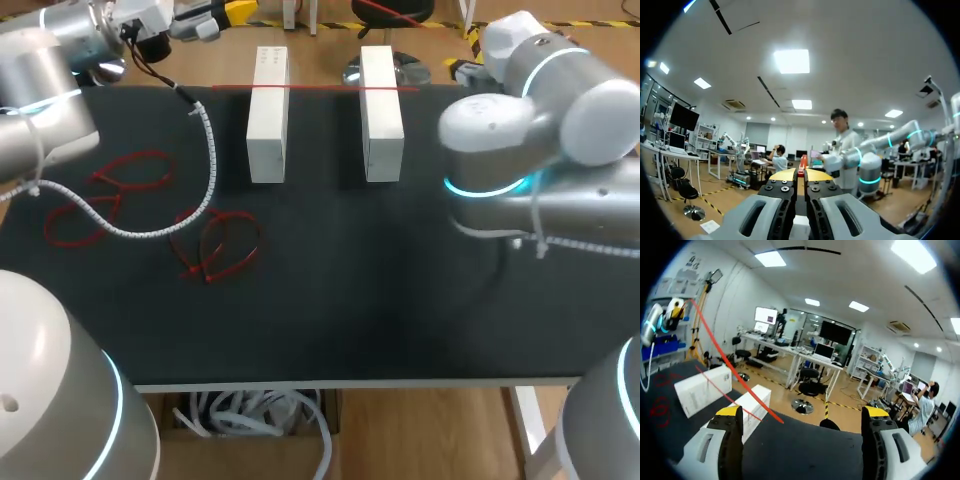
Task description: Grab the tape and strap the tape.
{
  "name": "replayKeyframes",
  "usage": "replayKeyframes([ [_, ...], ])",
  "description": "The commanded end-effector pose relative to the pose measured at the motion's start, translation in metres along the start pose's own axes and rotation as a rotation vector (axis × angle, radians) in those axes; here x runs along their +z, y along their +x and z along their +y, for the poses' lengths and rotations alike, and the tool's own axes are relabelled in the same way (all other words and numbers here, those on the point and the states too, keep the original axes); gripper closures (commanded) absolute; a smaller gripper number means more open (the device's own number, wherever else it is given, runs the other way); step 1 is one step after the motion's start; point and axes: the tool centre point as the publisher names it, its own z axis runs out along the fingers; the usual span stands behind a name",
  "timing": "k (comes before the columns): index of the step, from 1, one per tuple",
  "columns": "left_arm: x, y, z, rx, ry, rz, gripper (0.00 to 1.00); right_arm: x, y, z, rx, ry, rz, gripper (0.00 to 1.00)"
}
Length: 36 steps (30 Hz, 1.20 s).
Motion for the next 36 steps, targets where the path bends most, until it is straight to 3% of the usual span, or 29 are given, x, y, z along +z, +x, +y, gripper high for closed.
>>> replayKeyframes([
  [1,0.000,0.001,0.000,0.002,0.001,-0.004,1.00,0.000,0.007,-0.008,0.243,-0.220,-0.117,0.00],
  [6,0.000,0.001,0.000,0.002,0.001,-0.004,1.00,-0.007,0.009,-0.003,0.571,-0.211,-0.012,0.00],
  [13,0.000,0.001,0.000,0.002,0.001,-0.004,1.00,-0.016,0.015,0.010,0.776,-0.159,0.078,0.00],
  [20,0.000,0.001,0.000,0.002,0.001,-0.004,1.00,-0.023,0.018,0.027,0.847,-0.172,0.134,0.00],
  [36,0.000,0.001,0.000,0.002,0.001,-0.004,1.00,-0.023,0.018,0.027,0.847,-0.172,0.134,0.00],
])
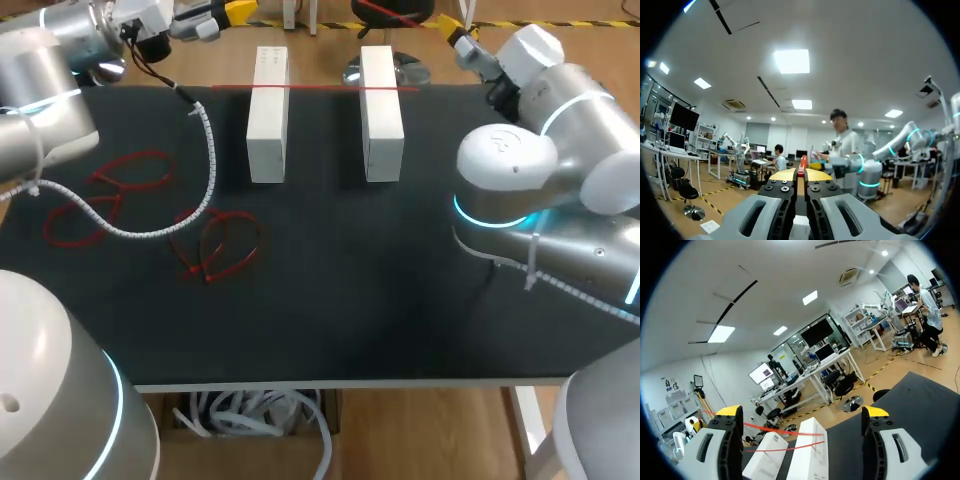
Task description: Grab the tape and strap the tape.
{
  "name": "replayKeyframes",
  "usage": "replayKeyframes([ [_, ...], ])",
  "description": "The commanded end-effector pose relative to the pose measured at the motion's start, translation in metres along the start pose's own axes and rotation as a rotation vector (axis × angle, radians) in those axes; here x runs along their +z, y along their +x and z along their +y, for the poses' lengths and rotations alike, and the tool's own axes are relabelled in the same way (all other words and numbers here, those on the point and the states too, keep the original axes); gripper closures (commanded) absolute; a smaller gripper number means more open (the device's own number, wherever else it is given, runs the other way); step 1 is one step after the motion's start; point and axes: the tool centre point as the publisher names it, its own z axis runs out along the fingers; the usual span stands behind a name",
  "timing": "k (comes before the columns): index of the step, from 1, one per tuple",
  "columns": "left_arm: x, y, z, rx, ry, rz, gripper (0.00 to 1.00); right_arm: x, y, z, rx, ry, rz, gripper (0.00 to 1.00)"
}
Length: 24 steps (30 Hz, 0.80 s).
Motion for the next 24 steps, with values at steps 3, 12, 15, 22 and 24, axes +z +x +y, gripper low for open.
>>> replayKeyframes([
  [3,0.000,0.001,0.001,0.002,0.001,-0.004,1.00,-0.001,-0.002,0.002,0.001,0.006,0.009,0.00],
  [12,0.000,0.001,0.001,0.002,0.001,-0.004,1.00,-0.005,0.008,-0.008,0.255,0.011,0.047,0.00],
  [15,0.000,0.001,0.001,0.002,0.001,-0.004,1.00,-0.009,0.011,-0.013,0.332,0.042,0.062,0.00],
  [22,0.000,0.001,0.001,0.002,0.001,-0.004,1.00,-0.012,0.019,-0.020,0.641,0.020,0.153,0.00],
  [24,0.000,0.001,0.001,0.002,0.001,-0.004,1.00,-0.012,0.021,-0.022,0.702,0.010,0.182,0.00],
])
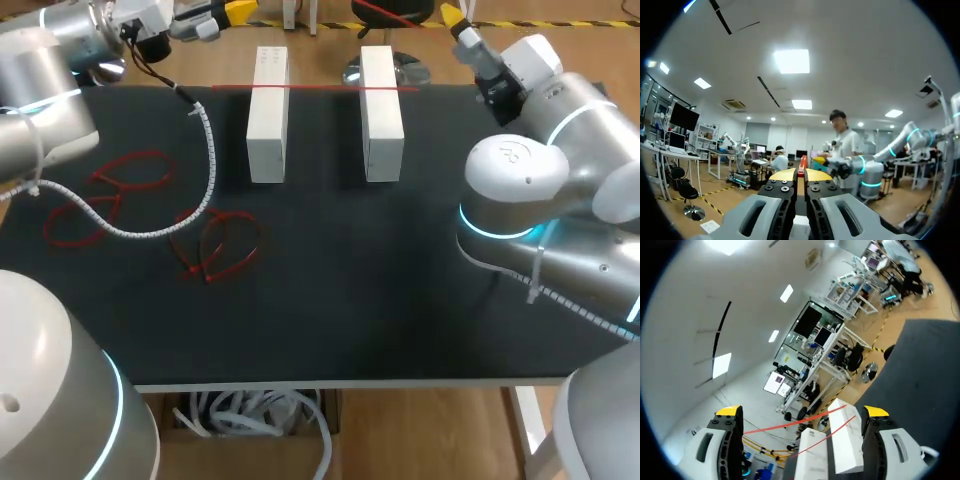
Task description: Grab the tape and strap the tape.
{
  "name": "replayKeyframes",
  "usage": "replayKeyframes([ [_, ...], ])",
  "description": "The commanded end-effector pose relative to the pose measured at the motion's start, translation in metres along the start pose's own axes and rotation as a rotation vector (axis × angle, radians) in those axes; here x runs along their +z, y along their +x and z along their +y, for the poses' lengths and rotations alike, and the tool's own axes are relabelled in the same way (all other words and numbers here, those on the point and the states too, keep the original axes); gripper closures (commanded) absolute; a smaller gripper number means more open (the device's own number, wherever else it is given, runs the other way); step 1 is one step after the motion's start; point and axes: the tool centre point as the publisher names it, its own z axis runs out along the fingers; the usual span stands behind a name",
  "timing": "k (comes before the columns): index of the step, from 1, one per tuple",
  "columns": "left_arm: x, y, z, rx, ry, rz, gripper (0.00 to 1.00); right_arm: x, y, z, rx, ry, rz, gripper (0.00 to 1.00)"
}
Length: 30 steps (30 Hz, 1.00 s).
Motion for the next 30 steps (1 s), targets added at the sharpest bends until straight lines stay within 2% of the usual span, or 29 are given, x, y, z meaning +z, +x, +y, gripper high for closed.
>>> replayKeyframes([
  [1,0.000,0.001,0.001,0.002,0.001,-0.004,1.00,-0.001,-0.007,-0.005,0.272,-0.027,0.160,0.00],
  [3,0.000,0.001,0.001,0.002,0.001,-0.004,1.00,0.000,-0.010,-0.008,0.343,-0.053,0.172,0.00],
  [10,0.000,0.001,0.001,0.002,0.001,-0.004,1.00,0.008,-0.014,-0.022,0.474,-0.116,0.212,0.00],
  [15,0.000,0.001,0.001,0.002,0.001,-0.004,1.00,0.015,0.002,-0.029,0.518,-0.110,0.272,0.00],
  [18,0.000,0.001,0.001,0.002,0.001,-0.004,1.00,0.013,0.013,-0.024,0.532,-0.122,0.311,0.00],
  [22,0.000,0.001,0.001,0.002,0.001,-0.004,1.00,0.008,0.013,-0.019,0.571,-0.151,0.299,0.00],
  [26,0.000,0.001,0.001,0.002,0.001,-0.004,1.00,0.001,0.004,-0.014,0.604,-0.195,0.248,0.00],
  [30,0.000,0.001,0.001,0.002,0.001,-0.004,1.00,-0.001,0.005,-0.012,0.620,-0.203,0.247,0.00],
])
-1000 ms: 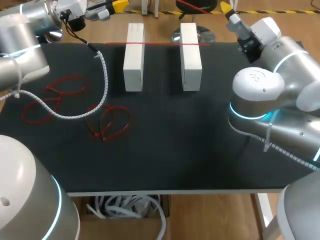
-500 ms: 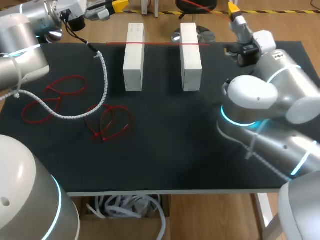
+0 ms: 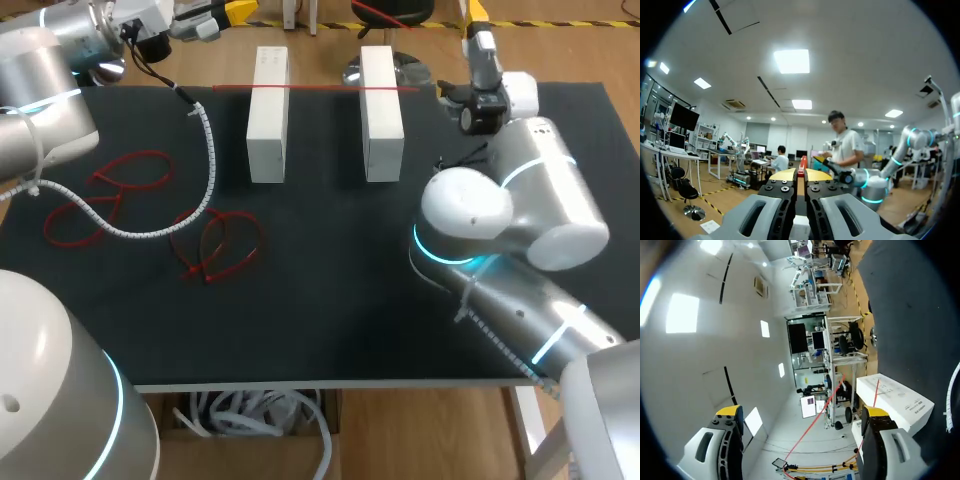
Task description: Grab the tape and strap the tape.
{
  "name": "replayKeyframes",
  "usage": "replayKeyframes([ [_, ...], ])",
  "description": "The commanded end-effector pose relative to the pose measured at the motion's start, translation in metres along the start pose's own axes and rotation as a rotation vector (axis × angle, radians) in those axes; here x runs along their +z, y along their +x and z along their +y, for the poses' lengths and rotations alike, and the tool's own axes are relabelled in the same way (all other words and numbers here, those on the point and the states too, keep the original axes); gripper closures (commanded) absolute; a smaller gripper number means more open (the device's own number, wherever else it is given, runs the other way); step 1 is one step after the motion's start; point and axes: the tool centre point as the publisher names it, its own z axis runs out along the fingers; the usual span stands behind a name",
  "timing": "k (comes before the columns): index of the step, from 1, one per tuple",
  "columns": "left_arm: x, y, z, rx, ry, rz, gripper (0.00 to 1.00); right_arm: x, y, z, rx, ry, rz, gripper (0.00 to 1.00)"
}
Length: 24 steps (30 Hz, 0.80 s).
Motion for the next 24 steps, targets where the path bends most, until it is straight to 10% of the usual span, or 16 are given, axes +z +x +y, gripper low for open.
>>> replayKeyframes([
  [1,0.000,0.001,0.001,0.002,0.001,-0.003,1.00,-0.002,0.000,-0.002,0.010,-0.001,0.119,0.00],
  [24,0.000,0.001,0.001,0.002,0.001,-0.003,1.00,0.005,0.017,-0.005,0.123,0.000,0.210,0.00],
])
